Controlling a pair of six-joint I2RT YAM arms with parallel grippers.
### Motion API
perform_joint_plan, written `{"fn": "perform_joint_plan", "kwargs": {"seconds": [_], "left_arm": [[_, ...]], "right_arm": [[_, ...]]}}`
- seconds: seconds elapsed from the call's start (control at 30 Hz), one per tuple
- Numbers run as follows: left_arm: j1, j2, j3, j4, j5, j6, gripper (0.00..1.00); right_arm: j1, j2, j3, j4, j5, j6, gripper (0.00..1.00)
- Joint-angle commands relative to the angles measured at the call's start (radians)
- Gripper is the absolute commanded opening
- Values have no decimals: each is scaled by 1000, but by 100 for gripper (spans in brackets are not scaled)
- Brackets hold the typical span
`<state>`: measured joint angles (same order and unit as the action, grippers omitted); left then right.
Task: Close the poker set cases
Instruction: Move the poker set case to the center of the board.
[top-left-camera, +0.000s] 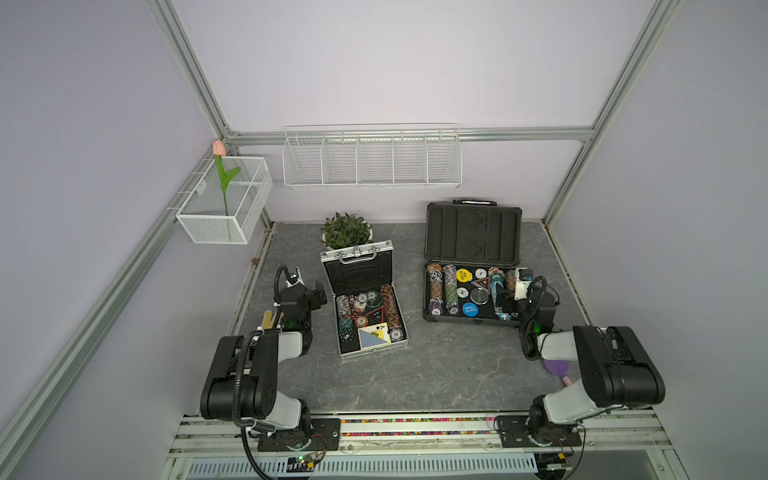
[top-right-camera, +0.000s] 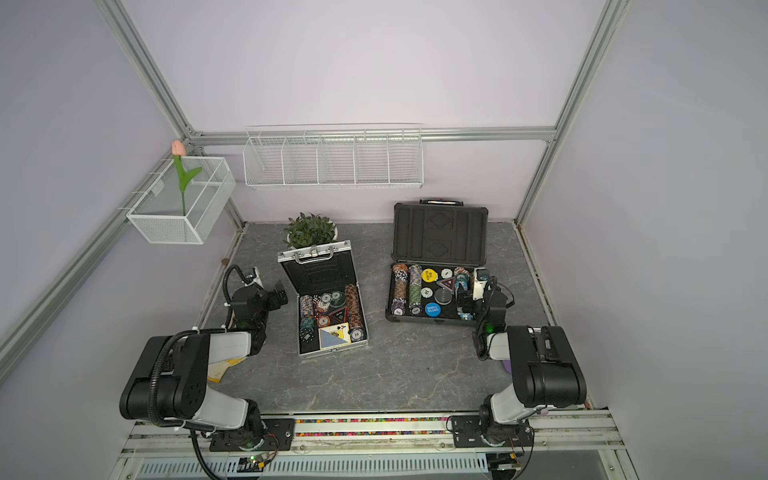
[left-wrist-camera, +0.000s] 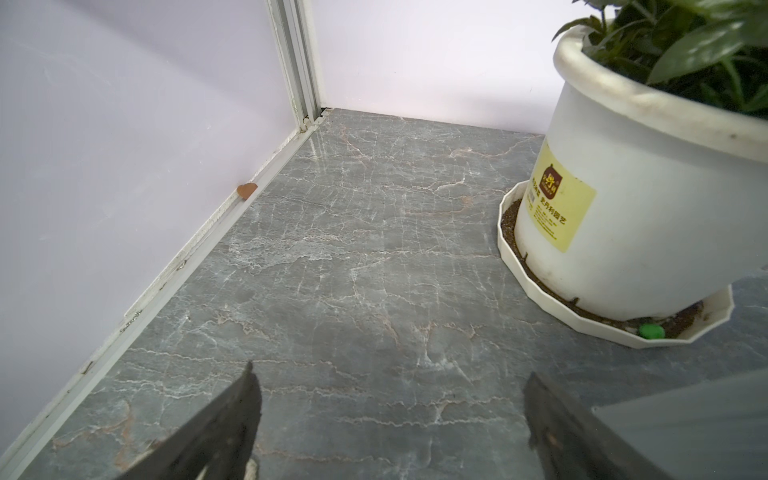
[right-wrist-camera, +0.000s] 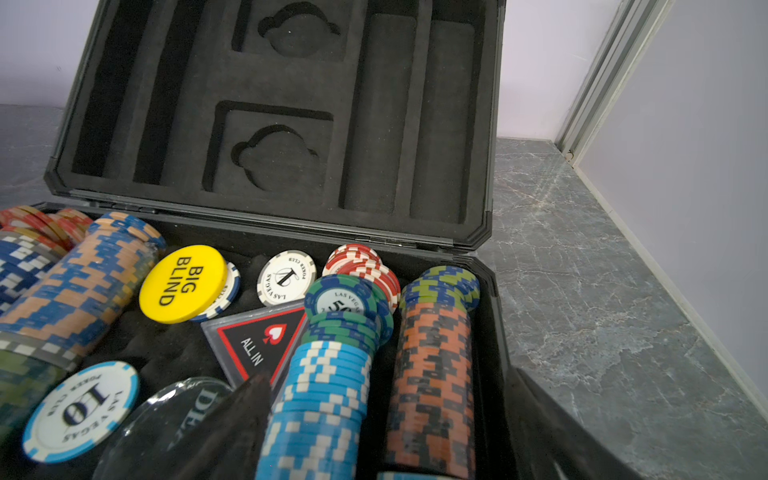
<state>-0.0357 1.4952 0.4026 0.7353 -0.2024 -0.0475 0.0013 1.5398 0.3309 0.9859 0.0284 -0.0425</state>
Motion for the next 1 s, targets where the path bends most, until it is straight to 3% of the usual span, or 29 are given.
{"fn": "perform_joint_plan", "kwargs": {"seconds": [0.0,0.33,0.6,0.73,0.97], "left_arm": [[-6,12,30,21,-8,8,100],[-6,-47,62,-80,-76,-27,100],[-6,-164,151,-363,-104,-44,100],[-6,-226,238,-595,-120,-127,100],[-12,-398,248,-811,-110,-261,100]], "right_arm": [[1,10,0,17,-15,-21,89],[9,-34,-10,1,-28,-41,88],[45,-270,-24,-160,-31,-84,89],[65,-389,-20,-187,-13,-32,88],[99,-497,134,-517,-4,74,88]]}}
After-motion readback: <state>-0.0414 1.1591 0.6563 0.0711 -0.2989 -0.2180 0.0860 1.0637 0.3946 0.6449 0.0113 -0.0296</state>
